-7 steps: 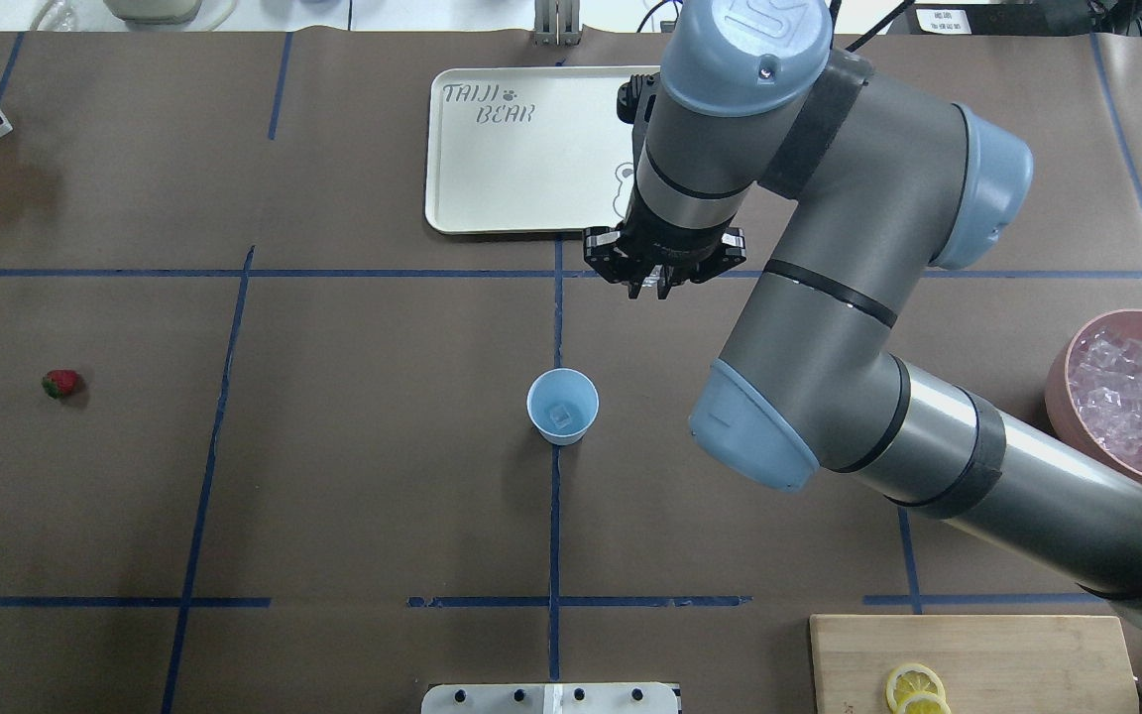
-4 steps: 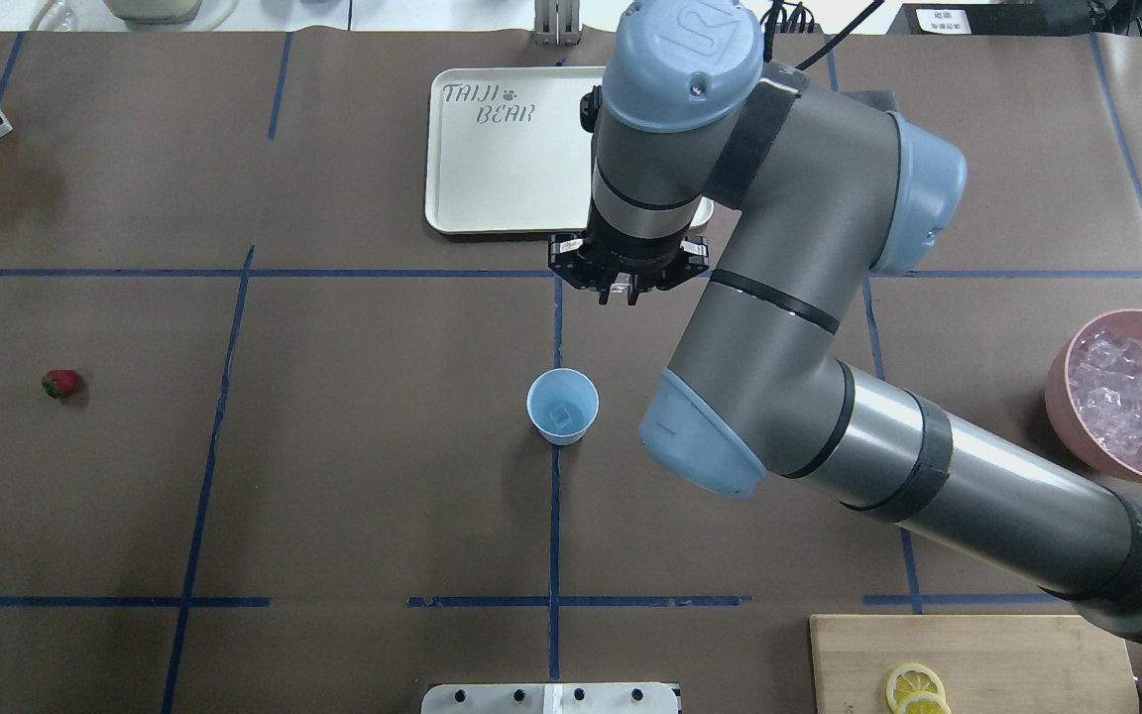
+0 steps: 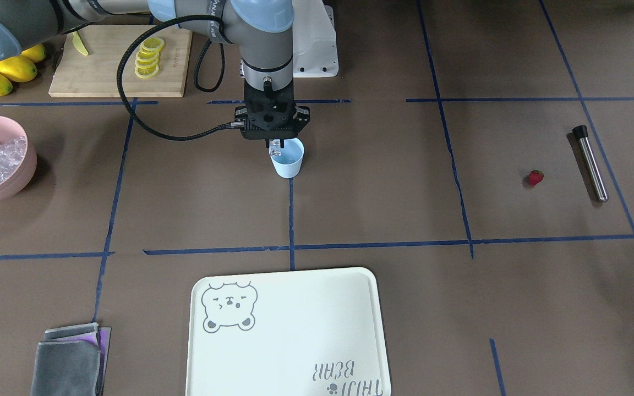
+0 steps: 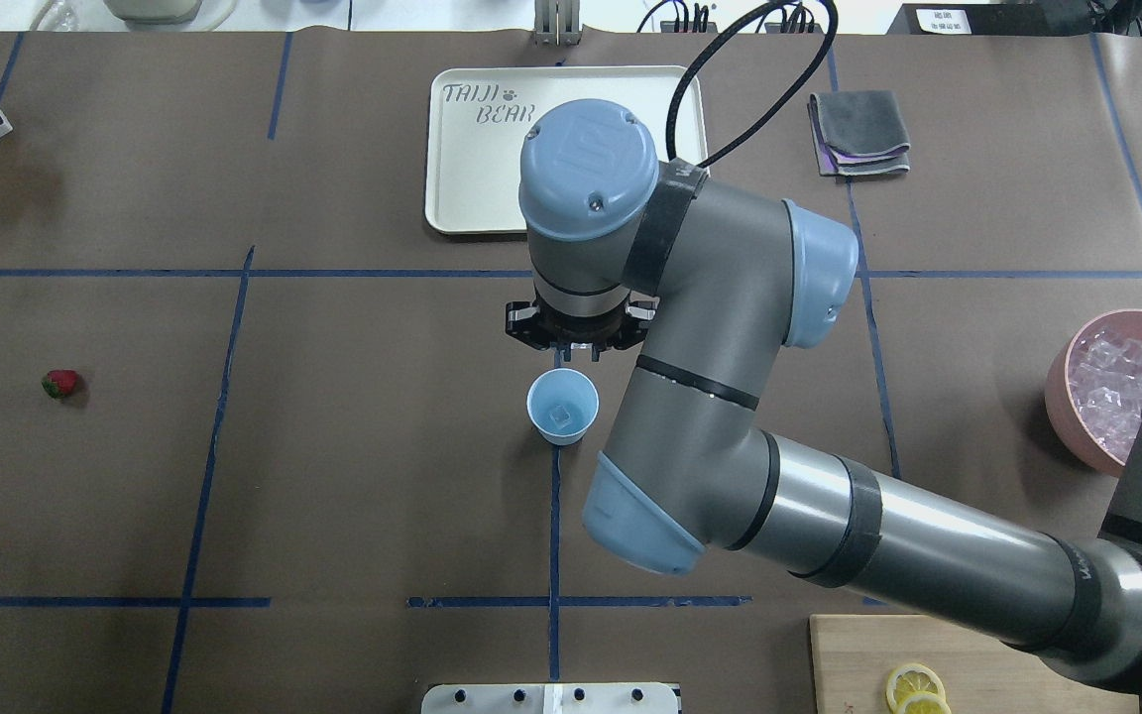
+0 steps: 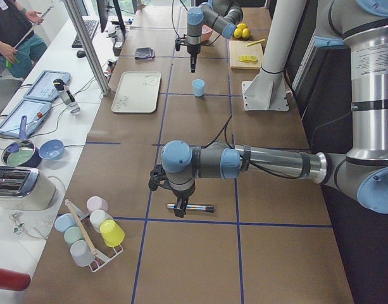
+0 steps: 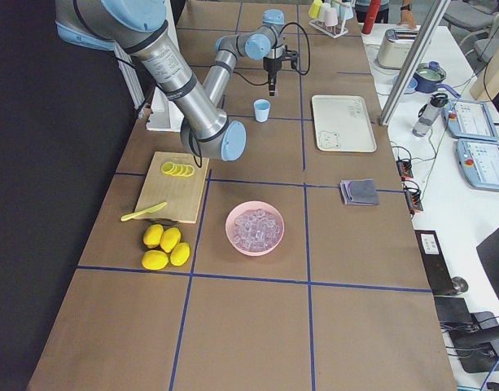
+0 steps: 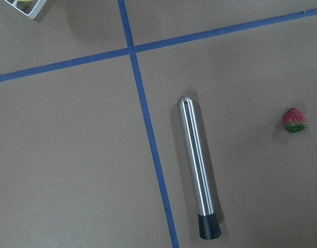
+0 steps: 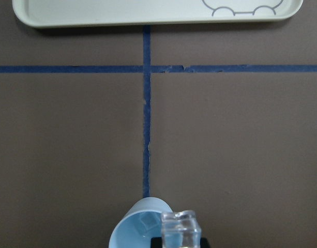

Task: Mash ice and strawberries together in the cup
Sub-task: 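Open the right gripper to drop the ice cube into the cup, then move the right gripper back toward the pink bowl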

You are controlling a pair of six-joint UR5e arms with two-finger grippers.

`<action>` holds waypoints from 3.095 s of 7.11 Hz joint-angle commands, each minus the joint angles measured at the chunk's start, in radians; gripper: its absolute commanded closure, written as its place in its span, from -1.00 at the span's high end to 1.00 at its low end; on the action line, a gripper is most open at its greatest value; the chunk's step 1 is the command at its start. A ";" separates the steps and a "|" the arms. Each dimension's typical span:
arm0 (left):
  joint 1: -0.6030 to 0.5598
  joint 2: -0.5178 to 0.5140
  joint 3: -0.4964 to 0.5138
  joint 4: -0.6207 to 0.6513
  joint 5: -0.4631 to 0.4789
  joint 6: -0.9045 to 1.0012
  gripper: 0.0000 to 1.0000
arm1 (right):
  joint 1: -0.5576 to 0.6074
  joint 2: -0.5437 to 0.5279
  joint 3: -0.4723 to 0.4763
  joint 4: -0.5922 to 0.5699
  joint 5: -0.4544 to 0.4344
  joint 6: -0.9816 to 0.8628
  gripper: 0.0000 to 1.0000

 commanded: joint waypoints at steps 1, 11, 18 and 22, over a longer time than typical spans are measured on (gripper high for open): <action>0.000 0.000 0.000 0.000 0.001 0.000 1.00 | -0.051 -0.003 -0.029 0.026 -0.025 0.032 -1.00; 0.000 0.000 0.000 0.000 0.001 0.000 1.00 | 0.152 -0.082 0.016 0.033 0.094 -0.120 0.98; 0.001 0.006 0.000 0.002 -0.001 0.000 1.00 | 0.568 -0.671 0.328 0.043 0.313 -0.823 0.97; 0.001 0.008 0.002 0.002 -0.001 0.000 1.00 | 0.691 -0.805 0.329 0.043 0.317 -1.038 0.97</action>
